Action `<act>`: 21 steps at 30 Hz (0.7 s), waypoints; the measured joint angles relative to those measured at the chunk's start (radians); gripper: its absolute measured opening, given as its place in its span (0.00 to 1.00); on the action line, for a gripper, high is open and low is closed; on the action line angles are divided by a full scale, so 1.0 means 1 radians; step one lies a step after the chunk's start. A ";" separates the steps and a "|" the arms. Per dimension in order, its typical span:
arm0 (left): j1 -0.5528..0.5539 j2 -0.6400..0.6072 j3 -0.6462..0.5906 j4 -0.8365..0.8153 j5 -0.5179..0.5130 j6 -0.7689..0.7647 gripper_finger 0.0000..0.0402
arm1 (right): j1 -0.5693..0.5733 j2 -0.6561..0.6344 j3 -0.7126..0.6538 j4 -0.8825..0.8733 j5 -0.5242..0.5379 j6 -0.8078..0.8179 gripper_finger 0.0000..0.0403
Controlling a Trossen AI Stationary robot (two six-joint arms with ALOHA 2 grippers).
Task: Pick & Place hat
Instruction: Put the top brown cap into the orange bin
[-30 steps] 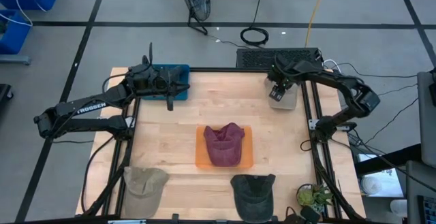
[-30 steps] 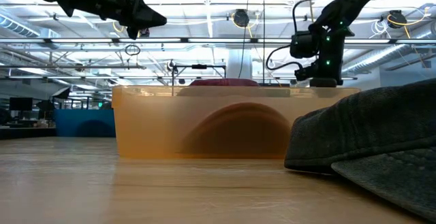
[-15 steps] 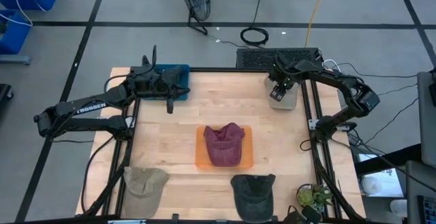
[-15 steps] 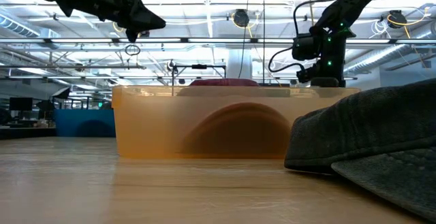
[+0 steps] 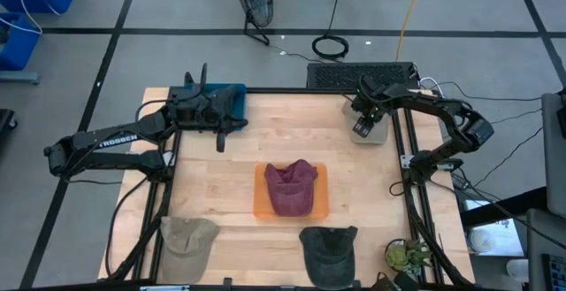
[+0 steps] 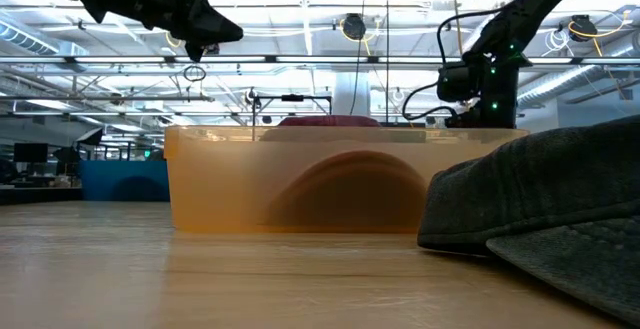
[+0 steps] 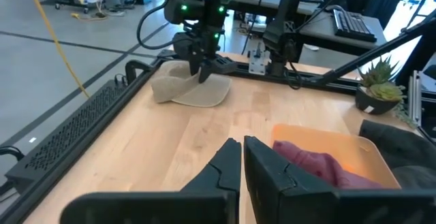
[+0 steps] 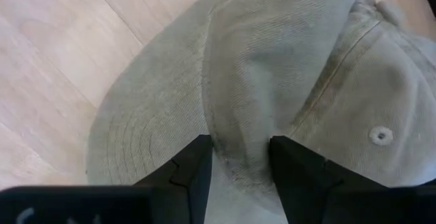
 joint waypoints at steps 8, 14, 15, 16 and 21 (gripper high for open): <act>0.000 0.000 0.000 0.007 -0.001 0.024 0.01 | 0.012 -0.010 -0.002 0.023 -0.003 -0.010 0.22; 0.002 0.000 0.000 0.044 -0.036 0.038 0.06 | 0.058 -0.023 -0.002 -0.010 -0.044 0.002 0.03; 0.003 0.000 0.000 0.049 -0.036 0.045 0.06 | 0.069 -0.031 -0.004 -0.013 -0.070 0.015 0.02; 0.003 0.000 0.000 0.054 -0.037 0.050 0.06 | 0.080 -0.041 -0.004 -0.012 -0.098 0.036 0.02; 0.003 0.000 0.000 0.069 -0.036 0.058 0.01 | 0.144 -0.121 -0.005 -0.006 -0.190 0.144 0.03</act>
